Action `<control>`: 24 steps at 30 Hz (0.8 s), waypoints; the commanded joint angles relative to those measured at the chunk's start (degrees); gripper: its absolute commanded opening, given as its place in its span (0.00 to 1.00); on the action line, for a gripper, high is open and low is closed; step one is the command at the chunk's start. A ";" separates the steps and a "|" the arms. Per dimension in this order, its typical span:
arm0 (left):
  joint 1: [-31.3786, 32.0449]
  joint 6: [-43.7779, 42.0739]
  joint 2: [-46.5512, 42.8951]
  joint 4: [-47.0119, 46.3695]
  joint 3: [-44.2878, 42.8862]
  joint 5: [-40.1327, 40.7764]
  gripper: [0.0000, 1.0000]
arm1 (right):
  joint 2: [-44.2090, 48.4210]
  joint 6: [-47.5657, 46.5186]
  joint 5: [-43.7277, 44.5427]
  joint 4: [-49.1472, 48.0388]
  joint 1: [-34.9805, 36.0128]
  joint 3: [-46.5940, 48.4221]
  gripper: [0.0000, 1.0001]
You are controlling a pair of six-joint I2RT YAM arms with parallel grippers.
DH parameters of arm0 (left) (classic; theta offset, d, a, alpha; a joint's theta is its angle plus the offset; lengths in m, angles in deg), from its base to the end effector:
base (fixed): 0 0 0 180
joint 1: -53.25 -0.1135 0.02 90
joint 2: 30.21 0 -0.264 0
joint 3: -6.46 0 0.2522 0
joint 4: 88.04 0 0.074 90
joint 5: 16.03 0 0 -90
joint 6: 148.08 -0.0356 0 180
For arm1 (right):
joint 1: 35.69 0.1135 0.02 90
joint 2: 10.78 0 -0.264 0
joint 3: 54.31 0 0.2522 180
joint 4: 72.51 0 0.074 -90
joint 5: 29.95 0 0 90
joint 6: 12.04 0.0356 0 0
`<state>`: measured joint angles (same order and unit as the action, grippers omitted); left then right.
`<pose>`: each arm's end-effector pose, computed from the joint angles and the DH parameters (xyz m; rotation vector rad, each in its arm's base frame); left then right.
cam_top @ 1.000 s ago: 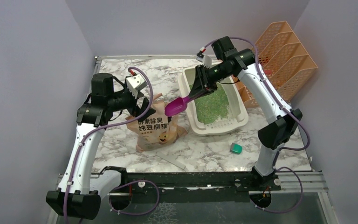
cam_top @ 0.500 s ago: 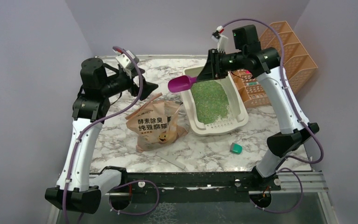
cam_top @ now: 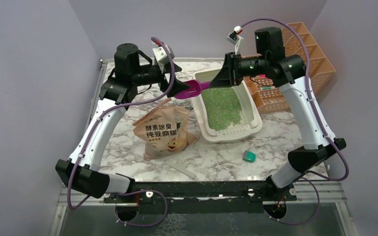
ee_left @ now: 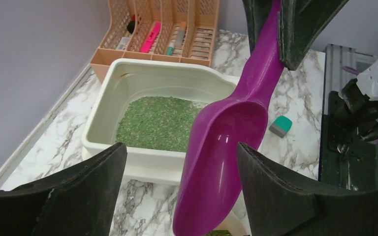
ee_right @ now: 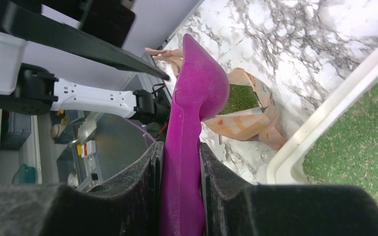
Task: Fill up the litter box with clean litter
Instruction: Pick up the spatula from the center of the board.
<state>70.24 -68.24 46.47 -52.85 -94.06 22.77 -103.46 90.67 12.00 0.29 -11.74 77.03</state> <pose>0.2638 -0.1096 0.4534 1.0174 1.4527 -0.8701 0.2728 0.1501 0.4799 -0.7161 2.0895 1.2680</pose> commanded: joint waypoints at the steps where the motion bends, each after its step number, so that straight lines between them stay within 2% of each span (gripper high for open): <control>1: 2.47 -4.92 0.37 2.41 -2.62 -1.01 0.81 | 2.81 -0.93 -5.57 -4.94 0.23 -0.99 0.01; 4: 3.14 -7.05 0.31 4.41 -2.36 1.78 0.74 | 2.79 -1.02 -6.20 -5.09 0.24 -1.44 0.01; 8: 3.81 -10.17 0.88 8.79 -3.53 4.81 0.56 | 2.85 -0.45 -7.78 -6.82 0.23 -2.44 0.01; 10: 4.41 -11.22 1.57 10.34 -4.28 5.97 0.46 | 3.14 0.13 -9.19 -8.36 0.23 -3.52 0.01; 12: 5.07 -12.00 1.79 11.27 -4.90 7.23 0.30 | 3.36 0.58 -10.15 -9.73 0.22 -4.34 0.01; 14: 5.31 -12.14 1.67 11.39 -5.03 7.44 0.13 | 3.41 1.14 -9.39 -10.44 0.23 -4.78 0.07; 16: 5.41 -12.43 1.27 11.41 -4.79 7.43 0.01 | 3.59 2.09 -8.24 -11.41 0.23 -5.49 0.19; 18: 5.42 -12.52 0.89 11.48 -4.38 7.43 0.00 | 3.88 3.92 -6.80 -13.37 0.25 -6.68 0.36; 19: 5.48 -12.75 0.58 11.37 -3.95 7.43 0.00 | 4.20 4.78 -7.08 -14.72 0.25 -7.69 0.41; 21: 5.51 -12.96 -0.06 11.37 -3.06 7.92 0.00 | 4.46 6.66 -9.68 -17.84 0.15 -9.67 0.45; 24: 5.51 -12.90 -0.79 11.20 -2.08 8.30 0.00 | 4.19 9.30 -14.02 -21.37 0.06 -11.44 0.46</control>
<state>75.68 -81.26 47.68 -40.59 -96.79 28.37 -100.47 95.43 4.81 -14.00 -12.23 67.68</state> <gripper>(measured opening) 0.031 0.455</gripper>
